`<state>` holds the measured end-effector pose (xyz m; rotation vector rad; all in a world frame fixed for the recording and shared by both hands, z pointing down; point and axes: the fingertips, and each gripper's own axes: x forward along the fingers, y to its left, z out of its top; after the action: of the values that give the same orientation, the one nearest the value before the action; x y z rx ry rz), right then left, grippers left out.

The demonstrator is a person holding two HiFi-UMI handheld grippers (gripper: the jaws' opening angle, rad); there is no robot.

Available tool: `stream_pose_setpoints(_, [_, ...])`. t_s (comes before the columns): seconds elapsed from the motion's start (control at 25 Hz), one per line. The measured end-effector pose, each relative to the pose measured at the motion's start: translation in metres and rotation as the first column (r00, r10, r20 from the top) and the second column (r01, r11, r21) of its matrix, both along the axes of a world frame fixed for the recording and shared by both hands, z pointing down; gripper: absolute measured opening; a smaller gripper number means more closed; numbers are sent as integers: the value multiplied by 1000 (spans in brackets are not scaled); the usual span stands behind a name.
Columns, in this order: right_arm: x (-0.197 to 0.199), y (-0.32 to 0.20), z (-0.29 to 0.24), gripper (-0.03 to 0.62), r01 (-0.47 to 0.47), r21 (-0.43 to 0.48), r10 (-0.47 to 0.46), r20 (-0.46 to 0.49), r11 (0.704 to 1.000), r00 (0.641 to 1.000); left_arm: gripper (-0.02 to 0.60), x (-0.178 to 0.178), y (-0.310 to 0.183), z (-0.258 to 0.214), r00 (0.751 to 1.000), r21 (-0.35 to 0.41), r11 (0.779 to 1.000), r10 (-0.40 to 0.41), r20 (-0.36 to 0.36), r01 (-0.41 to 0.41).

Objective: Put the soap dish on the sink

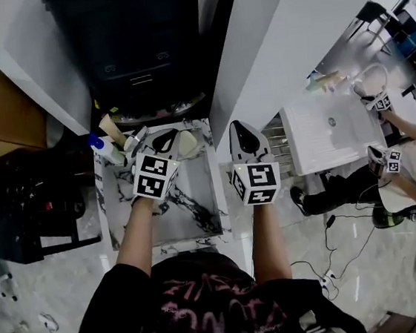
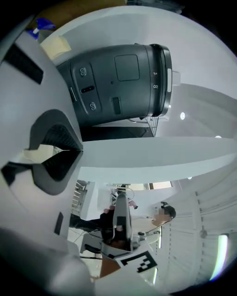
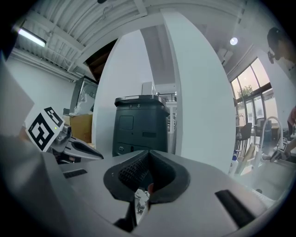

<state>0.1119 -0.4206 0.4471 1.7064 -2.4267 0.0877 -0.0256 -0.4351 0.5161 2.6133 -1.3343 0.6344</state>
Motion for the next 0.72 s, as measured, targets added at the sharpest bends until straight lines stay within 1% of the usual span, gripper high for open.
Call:
stream_pose_setpoints(0.12, [-4,4,-9,9,3,13,-3,-2,1000,1000,17,-13,4,-28,998,45,998,-45,-34,46])
stream_pose_setpoints(0.24, [-8,9,-18,8,10,28,-10,-5,1000,1000,17,-26,11,-59,993,99,991,-86,-75,93])
stream_pose_setpoints(0.32, [-9,12,-23,8,12,38,-12,-12,999,1000,15,-34,15,-79,989,138,983,-104,-105,118])
stream_pose_setpoints(0.44, [-11,17,-32,8,18,55,-17,-18,998,1000,15,-46,19,-106,981,198,966,-142,-136,167])
stream_pose_setpoints(0.52, [-13,18,-37,8,22,64,-22,-15,998,1000,15,-54,22,-119,975,218,957,-162,-153,194])
stream_pose_setpoints(0.72, [-16,24,-49,8,27,81,-26,-16,996,1000,15,-62,37,-141,970,257,941,-180,-165,218])
